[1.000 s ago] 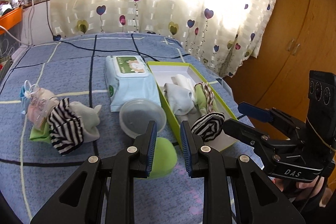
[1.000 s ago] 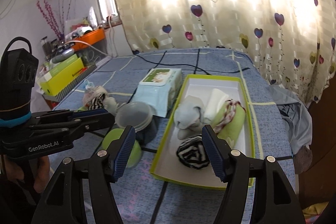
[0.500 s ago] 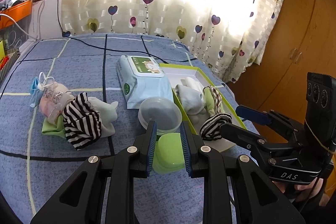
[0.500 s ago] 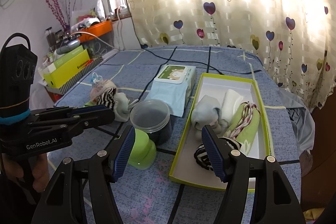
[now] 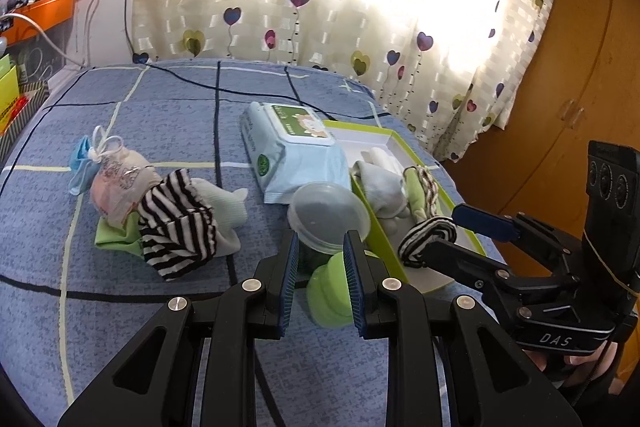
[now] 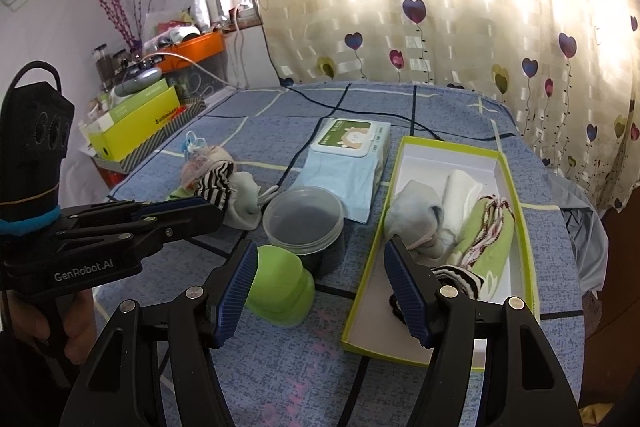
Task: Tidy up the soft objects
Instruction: 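Move both grippers away from the lid back over the remaining pile, then grasp the black-and-white striped cloth with the left gripper and lift it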
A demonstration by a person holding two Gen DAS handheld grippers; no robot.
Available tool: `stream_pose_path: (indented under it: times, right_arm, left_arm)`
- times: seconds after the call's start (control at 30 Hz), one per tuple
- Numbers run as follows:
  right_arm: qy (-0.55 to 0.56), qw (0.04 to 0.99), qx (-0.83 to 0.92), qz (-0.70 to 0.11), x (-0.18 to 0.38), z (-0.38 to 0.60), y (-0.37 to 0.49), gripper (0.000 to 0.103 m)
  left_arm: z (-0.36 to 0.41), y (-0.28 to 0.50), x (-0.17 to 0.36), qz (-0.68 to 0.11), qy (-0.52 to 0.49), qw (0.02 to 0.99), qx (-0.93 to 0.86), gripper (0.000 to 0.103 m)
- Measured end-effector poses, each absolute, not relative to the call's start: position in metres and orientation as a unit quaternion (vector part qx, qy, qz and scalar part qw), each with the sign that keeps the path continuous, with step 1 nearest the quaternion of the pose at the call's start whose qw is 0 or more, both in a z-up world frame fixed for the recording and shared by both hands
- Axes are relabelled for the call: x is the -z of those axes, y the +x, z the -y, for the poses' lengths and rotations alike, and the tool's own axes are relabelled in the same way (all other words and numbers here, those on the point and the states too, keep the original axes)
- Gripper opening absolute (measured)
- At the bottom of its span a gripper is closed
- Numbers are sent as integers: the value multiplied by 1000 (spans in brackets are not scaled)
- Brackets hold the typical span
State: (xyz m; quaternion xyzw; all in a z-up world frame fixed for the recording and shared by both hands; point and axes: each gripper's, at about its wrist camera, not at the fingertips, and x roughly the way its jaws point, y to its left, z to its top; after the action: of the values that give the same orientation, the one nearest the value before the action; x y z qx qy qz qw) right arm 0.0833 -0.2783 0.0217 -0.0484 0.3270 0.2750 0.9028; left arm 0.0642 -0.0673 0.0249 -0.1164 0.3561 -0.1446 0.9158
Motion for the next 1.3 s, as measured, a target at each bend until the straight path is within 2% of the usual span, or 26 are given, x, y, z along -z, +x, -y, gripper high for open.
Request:
stream_pose_path:
  times: [0.83, 0.87, 0.9, 0.97, 1.3]
  right_arm:
    - [-69, 887, -312, -334, -17, 240, 98, 66]
    - [-69, 886, -312, -334, -16, 239, 99, 66]
    - [-70, 886, -313, -335, -16, 238, 99, 66]
    - [-70, 885, -314, -336, -15, 237, 100, 66]
    - [-70, 885, -314, -338, -14, 237, 104, 66]
  left_arm:
    - [-2, 72, -4, -356, -151, 919, 70, 25]
    - [-4, 74, -2, -360, -148, 919, 65, 31]
    - [-5, 76, 1, -363, -147, 918, 64, 45]
    - [-7, 78, 4, -367, -150, 916, 66, 54]
    - [-2, 99, 15, -382, -138, 911, 66, 54]
